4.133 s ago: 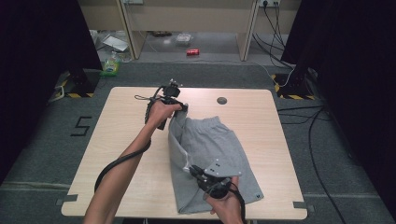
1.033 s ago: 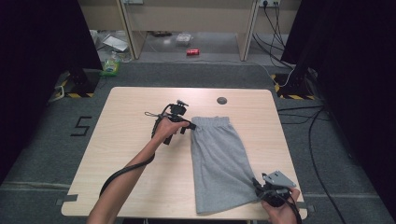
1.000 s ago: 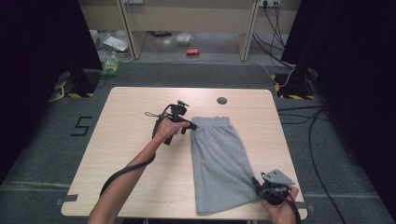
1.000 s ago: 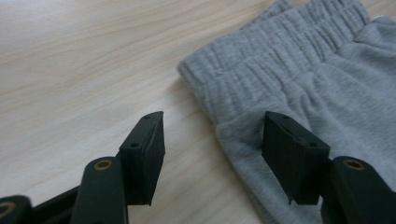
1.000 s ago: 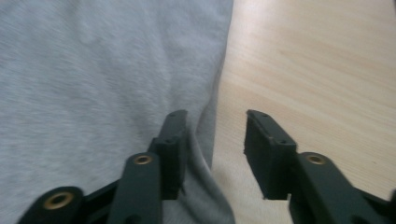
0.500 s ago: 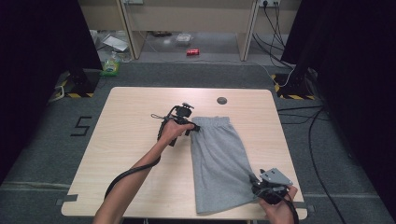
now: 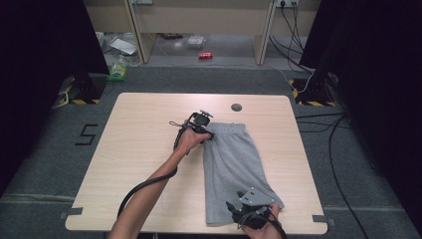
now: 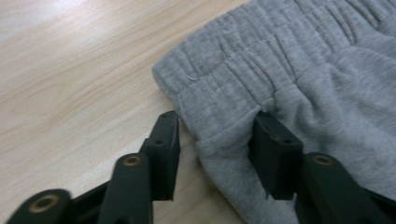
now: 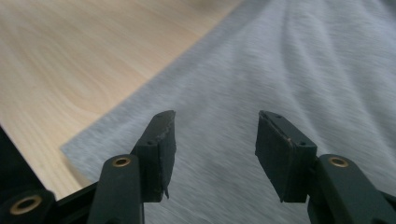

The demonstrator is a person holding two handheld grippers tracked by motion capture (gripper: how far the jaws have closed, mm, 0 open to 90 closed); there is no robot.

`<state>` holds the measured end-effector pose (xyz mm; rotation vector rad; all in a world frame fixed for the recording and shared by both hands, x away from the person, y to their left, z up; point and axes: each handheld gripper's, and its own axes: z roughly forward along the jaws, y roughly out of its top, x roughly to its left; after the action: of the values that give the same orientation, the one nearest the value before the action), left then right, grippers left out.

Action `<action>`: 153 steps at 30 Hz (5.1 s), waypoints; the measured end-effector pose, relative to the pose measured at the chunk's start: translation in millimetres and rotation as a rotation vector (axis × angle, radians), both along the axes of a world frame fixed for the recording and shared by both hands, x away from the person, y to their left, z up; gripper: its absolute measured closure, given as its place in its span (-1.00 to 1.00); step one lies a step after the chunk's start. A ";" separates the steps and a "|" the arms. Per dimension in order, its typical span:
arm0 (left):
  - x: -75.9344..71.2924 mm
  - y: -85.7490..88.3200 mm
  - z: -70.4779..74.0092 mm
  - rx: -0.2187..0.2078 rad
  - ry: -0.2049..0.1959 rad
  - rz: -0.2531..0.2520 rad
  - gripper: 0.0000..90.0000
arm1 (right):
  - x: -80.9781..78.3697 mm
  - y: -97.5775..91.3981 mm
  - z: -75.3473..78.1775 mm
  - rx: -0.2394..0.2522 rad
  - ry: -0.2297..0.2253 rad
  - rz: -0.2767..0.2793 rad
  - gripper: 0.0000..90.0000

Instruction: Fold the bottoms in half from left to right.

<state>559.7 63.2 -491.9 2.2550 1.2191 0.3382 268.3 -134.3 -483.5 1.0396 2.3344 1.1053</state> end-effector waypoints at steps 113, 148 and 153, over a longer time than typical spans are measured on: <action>-4.2 109.5 2.0 0.066 0.014 -0.002 0.39 | 0.6 205.5 -31.7 -0.046 0.054 0.385 0.73; -7.6 120.0 -2.4 -0.005 0.003 0.030 0.36 | 89.3 115.7 13.1 0.039 0.031 0.112 0.13; -7.8 120.0 -2.5 -0.007 0.002 0.030 0.36 | 109.5 96.9 13.5 0.057 0.042 0.052 0.13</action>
<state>551.9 183.2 -494.4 2.2338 1.2551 0.3428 377.8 -37.4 -470.0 1.0370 2.3884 1.1874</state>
